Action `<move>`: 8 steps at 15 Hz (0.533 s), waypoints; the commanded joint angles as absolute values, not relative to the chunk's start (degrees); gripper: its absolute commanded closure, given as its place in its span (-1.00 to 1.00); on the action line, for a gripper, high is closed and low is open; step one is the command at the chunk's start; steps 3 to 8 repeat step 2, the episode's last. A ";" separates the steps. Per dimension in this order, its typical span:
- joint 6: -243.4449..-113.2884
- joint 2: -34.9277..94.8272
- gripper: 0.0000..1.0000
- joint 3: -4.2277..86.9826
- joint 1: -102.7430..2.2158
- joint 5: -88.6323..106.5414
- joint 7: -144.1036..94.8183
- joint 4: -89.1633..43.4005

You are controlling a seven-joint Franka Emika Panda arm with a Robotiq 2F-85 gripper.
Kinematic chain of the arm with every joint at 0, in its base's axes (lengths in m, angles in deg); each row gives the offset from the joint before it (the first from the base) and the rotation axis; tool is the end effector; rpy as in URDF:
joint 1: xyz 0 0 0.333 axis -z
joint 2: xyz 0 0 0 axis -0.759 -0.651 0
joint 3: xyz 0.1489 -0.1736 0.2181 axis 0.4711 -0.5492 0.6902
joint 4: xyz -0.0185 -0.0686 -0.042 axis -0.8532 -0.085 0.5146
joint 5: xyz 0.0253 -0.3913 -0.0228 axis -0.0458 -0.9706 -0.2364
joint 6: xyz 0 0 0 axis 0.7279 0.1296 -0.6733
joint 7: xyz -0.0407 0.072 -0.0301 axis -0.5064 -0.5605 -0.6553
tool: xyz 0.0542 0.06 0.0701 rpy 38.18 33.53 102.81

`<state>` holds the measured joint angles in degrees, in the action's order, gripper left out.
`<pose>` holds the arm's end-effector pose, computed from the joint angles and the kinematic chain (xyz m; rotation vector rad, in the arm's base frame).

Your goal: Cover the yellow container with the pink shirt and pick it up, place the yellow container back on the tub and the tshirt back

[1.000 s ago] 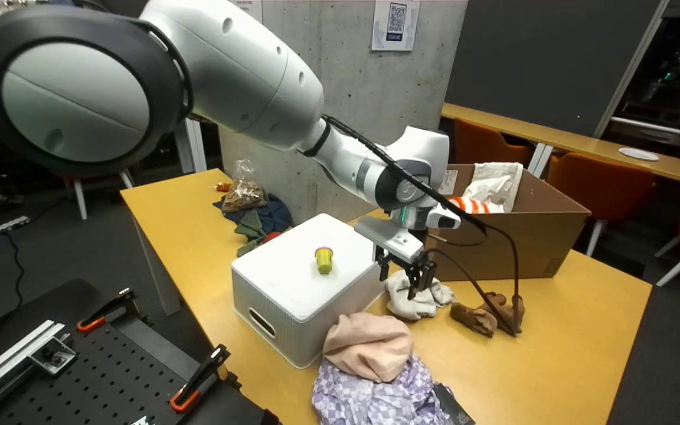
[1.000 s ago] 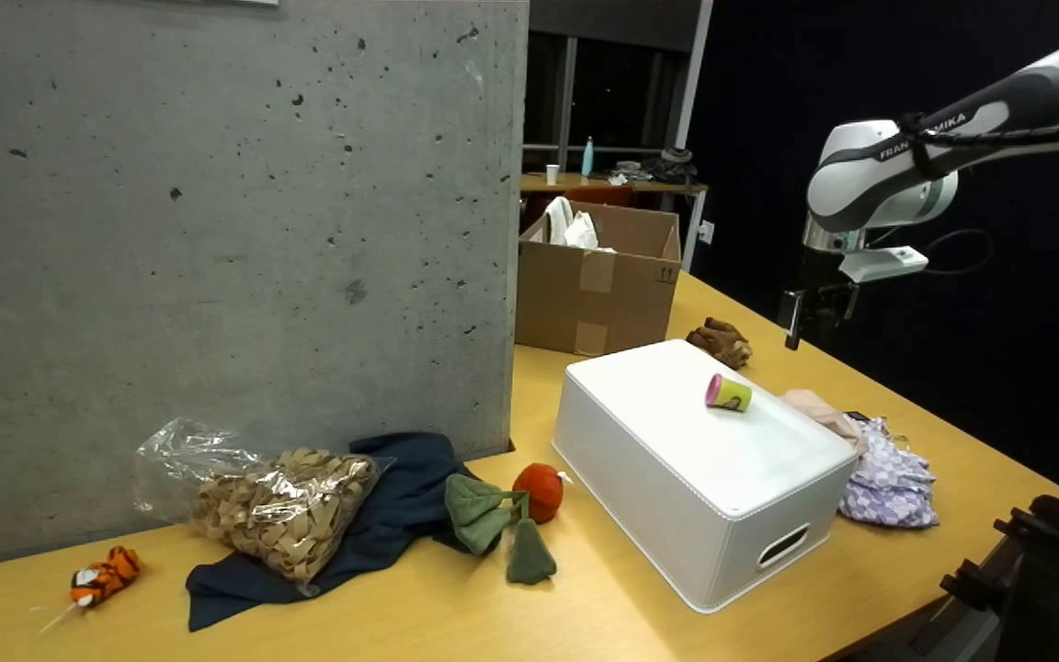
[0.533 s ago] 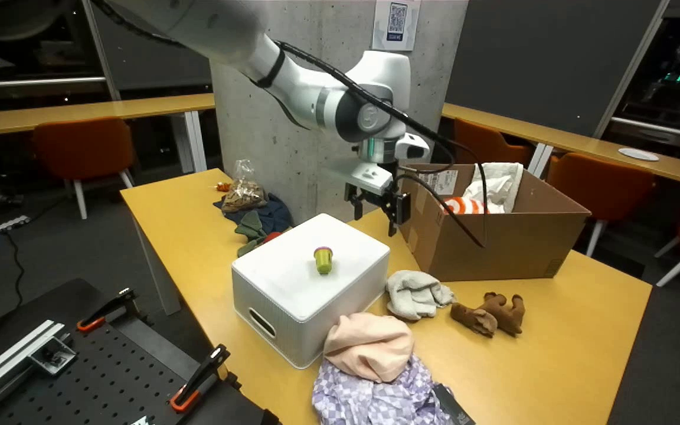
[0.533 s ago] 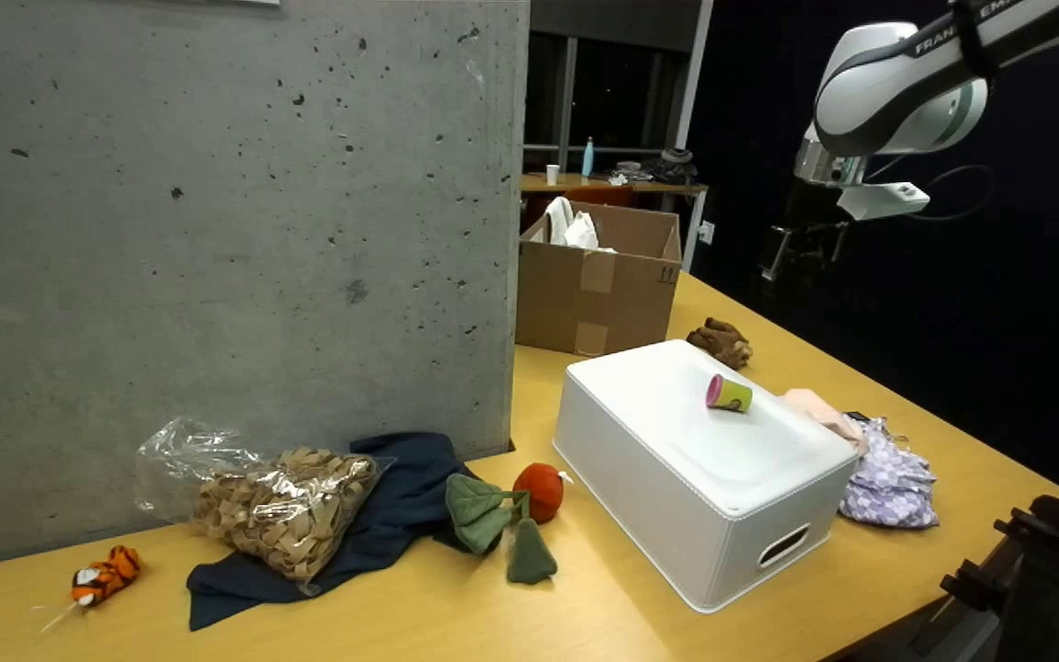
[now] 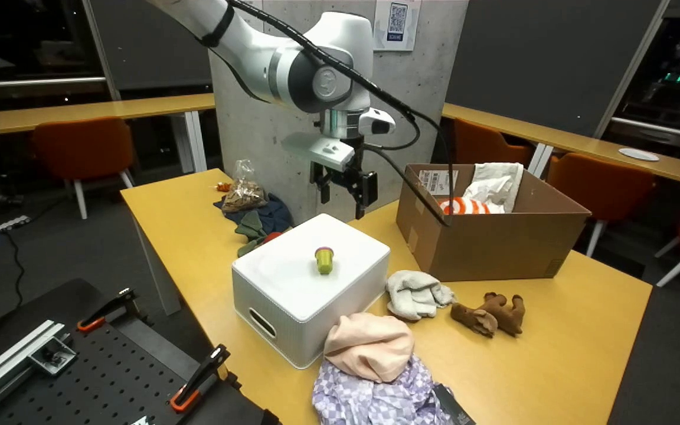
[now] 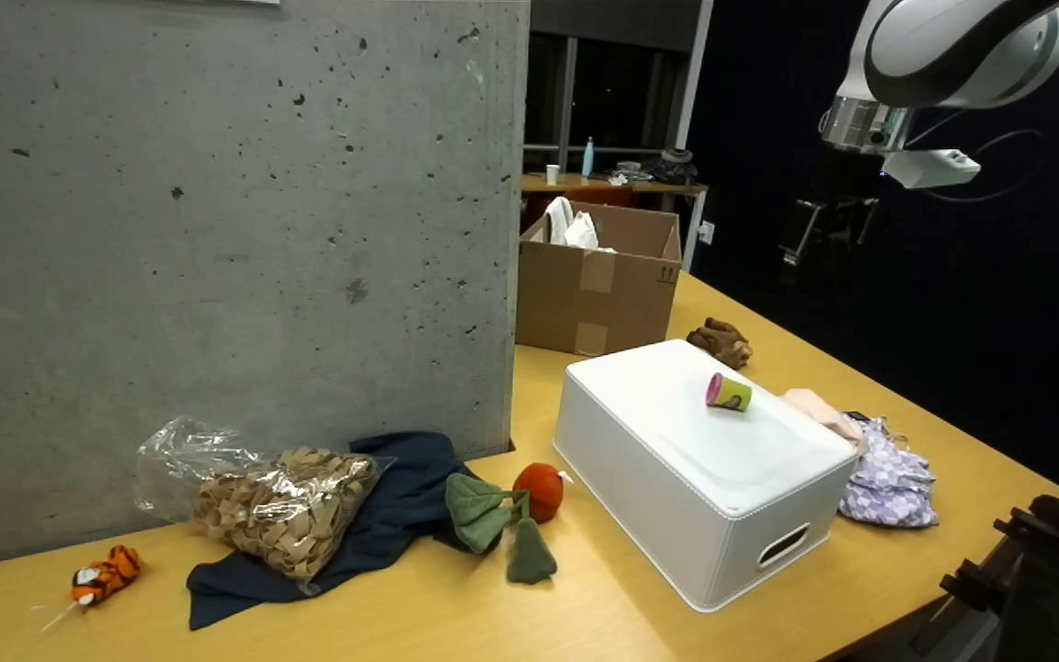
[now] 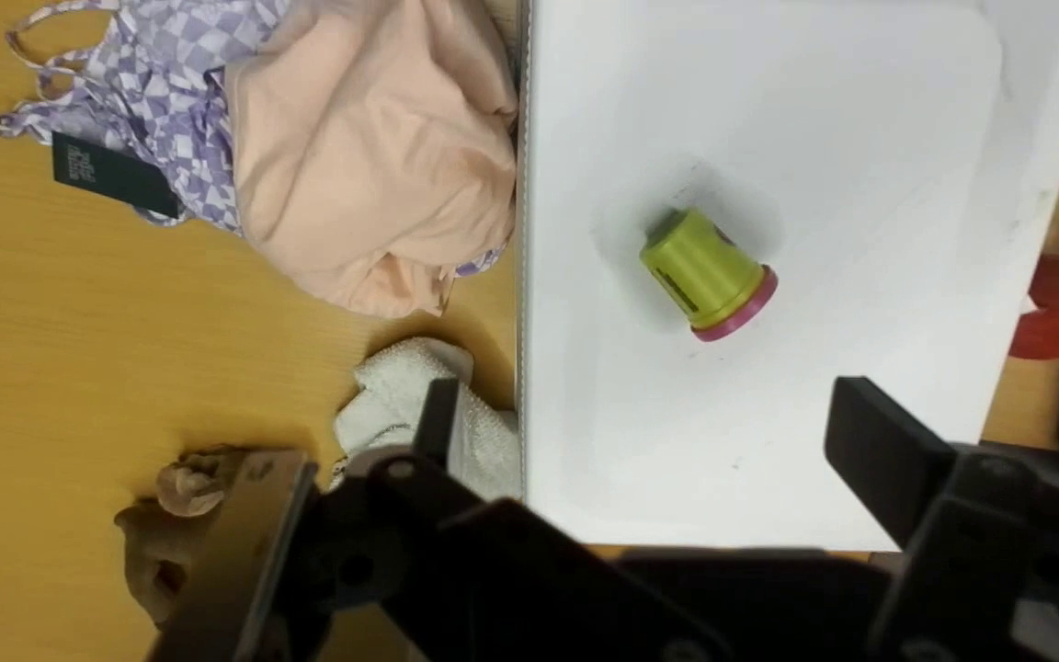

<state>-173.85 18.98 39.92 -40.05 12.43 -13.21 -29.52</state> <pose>0.6505 -0.1645 0.3134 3.0868 -0.2041 0.0876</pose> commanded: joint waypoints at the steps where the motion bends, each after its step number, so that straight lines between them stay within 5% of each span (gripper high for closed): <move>1: -174.55 23.42 -1.00 40.05 -40.16 12.53 -13.72 -34.54; 8: -174.49 23.81 -1.00 40.03 -40.22 12.55 -13.87 -34.86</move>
